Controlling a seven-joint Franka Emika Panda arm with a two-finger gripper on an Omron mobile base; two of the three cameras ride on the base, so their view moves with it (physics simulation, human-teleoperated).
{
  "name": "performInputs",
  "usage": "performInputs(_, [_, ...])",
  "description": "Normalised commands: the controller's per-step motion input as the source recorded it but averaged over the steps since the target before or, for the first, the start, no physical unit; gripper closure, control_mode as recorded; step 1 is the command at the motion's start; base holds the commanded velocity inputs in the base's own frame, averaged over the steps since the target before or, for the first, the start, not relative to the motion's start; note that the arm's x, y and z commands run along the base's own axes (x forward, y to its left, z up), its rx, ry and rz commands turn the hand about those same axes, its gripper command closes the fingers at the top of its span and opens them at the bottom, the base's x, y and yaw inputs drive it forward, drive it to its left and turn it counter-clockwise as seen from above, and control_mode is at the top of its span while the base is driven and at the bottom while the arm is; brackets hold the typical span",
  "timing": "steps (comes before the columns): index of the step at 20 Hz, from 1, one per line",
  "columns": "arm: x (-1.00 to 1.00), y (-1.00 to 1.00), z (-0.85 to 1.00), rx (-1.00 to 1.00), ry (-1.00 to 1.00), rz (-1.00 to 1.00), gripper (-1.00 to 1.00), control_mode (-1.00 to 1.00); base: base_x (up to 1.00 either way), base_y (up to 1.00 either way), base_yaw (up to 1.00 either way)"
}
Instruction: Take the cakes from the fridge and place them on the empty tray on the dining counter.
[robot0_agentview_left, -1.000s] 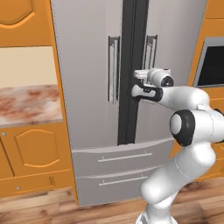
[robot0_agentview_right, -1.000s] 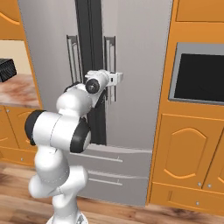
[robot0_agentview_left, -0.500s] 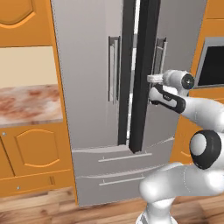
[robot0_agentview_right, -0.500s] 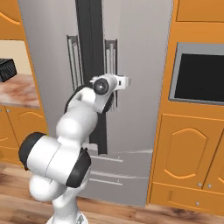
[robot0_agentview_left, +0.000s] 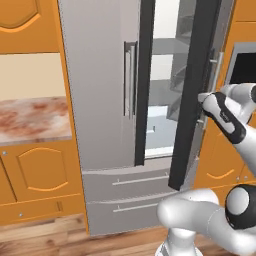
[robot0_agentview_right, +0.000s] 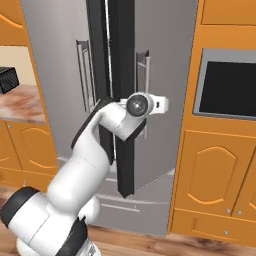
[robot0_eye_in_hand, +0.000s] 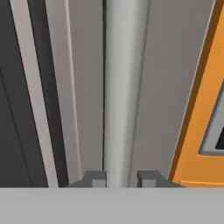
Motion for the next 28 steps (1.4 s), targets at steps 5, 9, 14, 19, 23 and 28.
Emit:
performInputs(5, [-0.76, -0.98, 0.00, 0.00, -0.10, 0.00, 1.00, -1.00, 0.00, 0.00, 0.00])
performInputs(9, [-0.09, -0.32, 0.00, 0.00, -0.04, 0.01, -1.00, -1.00, 0.00, 0.00, 0.00])
performInputs(14, [-0.88, 0.14, 0.22, -0.12, -0.23, -0.01, -1.00, -1.00, 0.00, 0.00, 0.00])
performInputs(19, [-0.82, 0.77, 0.41, -0.43, -0.20, -0.01, -1.00, -1.00, 0.00, 0.00, 0.00])
performInputs(23, [-0.51, 0.99, 0.32, -0.58, -0.03, -0.10, -1.00, -1.00, 0.00, 0.00, 0.00])
performInputs(28, [-0.23, 0.74, 0.19, -0.53, 0.15, -0.20, -1.00, -1.00, 0.00, 0.00, 0.00])
